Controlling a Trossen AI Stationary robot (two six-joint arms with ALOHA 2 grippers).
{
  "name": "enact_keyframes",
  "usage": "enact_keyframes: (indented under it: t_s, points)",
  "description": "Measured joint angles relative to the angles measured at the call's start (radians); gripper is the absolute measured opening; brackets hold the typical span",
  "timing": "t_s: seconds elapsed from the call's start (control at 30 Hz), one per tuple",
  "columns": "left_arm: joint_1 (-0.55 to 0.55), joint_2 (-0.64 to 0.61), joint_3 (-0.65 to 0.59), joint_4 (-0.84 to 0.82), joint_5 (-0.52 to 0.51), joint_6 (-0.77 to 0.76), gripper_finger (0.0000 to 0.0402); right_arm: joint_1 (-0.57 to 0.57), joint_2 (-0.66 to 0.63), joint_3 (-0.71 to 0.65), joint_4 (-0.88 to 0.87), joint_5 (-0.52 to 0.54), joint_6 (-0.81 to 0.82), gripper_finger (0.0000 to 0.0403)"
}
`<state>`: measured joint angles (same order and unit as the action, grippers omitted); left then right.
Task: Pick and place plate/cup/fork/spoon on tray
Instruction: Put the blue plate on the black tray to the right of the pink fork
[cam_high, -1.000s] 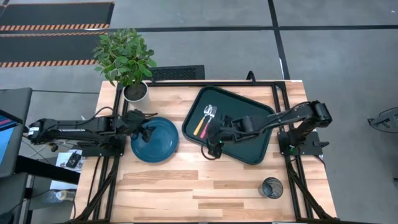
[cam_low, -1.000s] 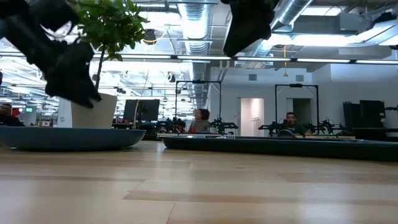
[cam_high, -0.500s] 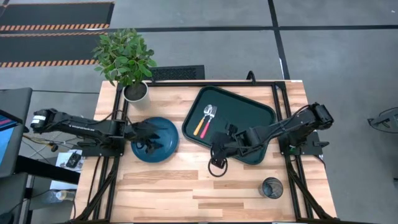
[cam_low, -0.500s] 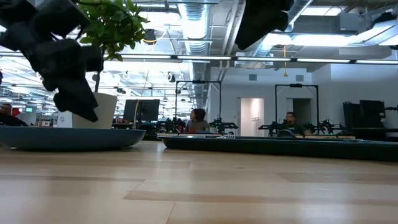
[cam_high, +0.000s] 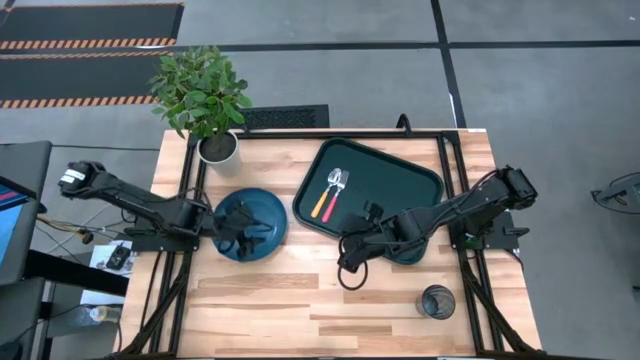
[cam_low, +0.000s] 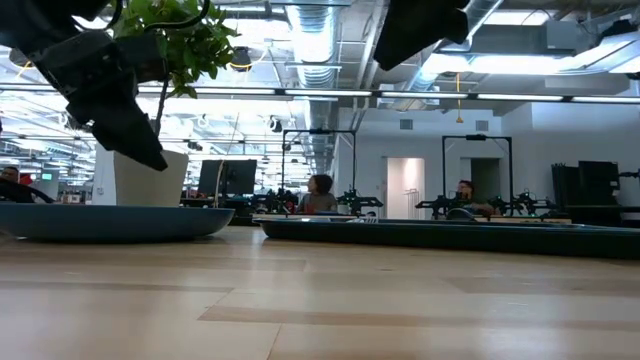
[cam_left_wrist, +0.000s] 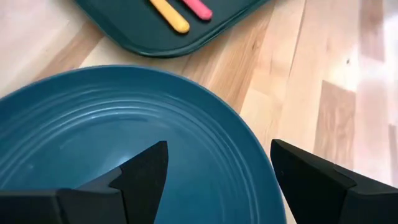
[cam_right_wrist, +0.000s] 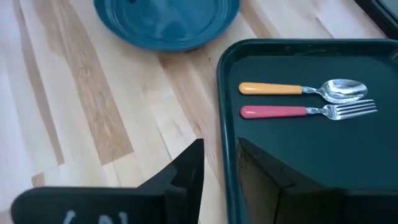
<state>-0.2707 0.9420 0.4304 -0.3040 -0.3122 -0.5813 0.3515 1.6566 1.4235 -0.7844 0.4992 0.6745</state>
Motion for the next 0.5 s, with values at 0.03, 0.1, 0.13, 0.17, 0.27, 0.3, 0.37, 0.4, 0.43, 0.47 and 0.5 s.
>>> enact_keyframes:
  t_s: [0.03,0.1,0.13,0.17,0.27,0.3,0.37,0.4,0.43,0.47,0.5]
  points:
    - [-0.013,0.020,0.008,-0.001,-0.013,0.000,0.0269,0.000,0.000,0.000,0.008,0.000,0.001,0.0118]
    - [-0.034,0.068,0.025,-0.003,-0.034,-0.005,0.0269,0.000,0.000,0.000,0.024,0.000,0.002,0.0118]
    - [-0.042,0.094,0.035,-0.011,-0.042,-0.007,0.0269,0.001,0.000,0.000,0.032,0.000,0.002,0.0118]
    - [-0.050,0.120,0.046,-0.022,-0.047,-0.008,0.0269,0.001,0.000,0.000,0.044,-0.001,0.002,0.0118]
    - [-0.071,0.210,0.074,-0.063,-0.057,-0.009,0.0269,0.007,0.000,0.000,0.076,0.000,0.005,0.0118]
    - [-0.079,0.240,0.081,-0.072,-0.062,-0.010,0.0269,0.011,0.000,0.000,0.085,0.001,0.012,0.0118]
    - [-0.087,0.302,0.094,-0.067,-0.074,-0.014,0.0269,0.022,0.000,0.000,0.094,0.003,0.031,0.0118]
    - [-0.091,0.330,0.100,-0.066,-0.080,-0.018,0.0269,0.028,0.000,0.000,0.093,0.003,0.039,0.0118]
    - [-0.093,0.358,0.105,-0.065,-0.080,-0.022,0.0269,0.036,0.000,0.000,0.093,0.003,0.048,0.0118]
    - [-0.094,0.388,0.111,-0.063,-0.080,-0.025,0.0269,0.044,0.000,-0.003,0.098,0.003,0.051,0.0118]
    - [-0.095,0.415,0.118,-0.059,-0.080,-0.027,0.0269,0.053,0.000,-0.010,0.109,0.005,0.052,0.0118]
